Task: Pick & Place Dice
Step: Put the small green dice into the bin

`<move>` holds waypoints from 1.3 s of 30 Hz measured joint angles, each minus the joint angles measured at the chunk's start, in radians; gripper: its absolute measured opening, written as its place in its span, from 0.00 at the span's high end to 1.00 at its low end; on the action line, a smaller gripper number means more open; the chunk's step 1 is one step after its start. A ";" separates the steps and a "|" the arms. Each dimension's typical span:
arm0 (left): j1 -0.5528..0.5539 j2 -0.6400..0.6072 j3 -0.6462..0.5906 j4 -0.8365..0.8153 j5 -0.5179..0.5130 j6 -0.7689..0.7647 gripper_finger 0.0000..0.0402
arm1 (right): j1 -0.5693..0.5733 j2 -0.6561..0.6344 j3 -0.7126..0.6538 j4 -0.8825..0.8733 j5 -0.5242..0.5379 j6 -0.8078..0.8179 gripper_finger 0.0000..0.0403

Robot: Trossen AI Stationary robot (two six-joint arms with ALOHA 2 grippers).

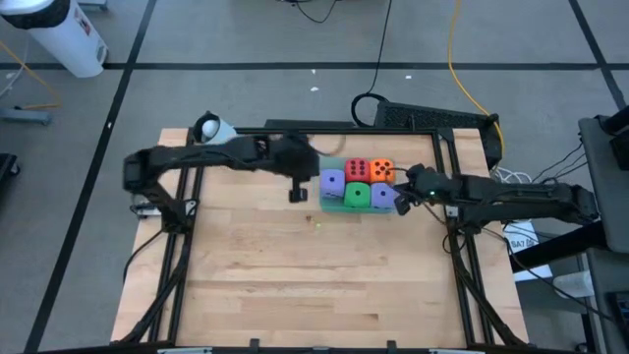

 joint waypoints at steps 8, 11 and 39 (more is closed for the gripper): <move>0.203 -0.330 -0.344 0.368 0.401 -0.064 1.00 | 0.032 -0.185 0.000 0.068 0.057 -0.141 1.00; 0.249 -0.453 -0.460 0.419 0.383 -0.064 1.00 | 0.033 -0.225 -0.001 0.159 0.058 -0.232 1.00; 0.399 -1.168 -1.227 0.714 0.415 -0.307 0.98 | 0.317 0.488 -0.032 1.067 0.372 -0.509 1.00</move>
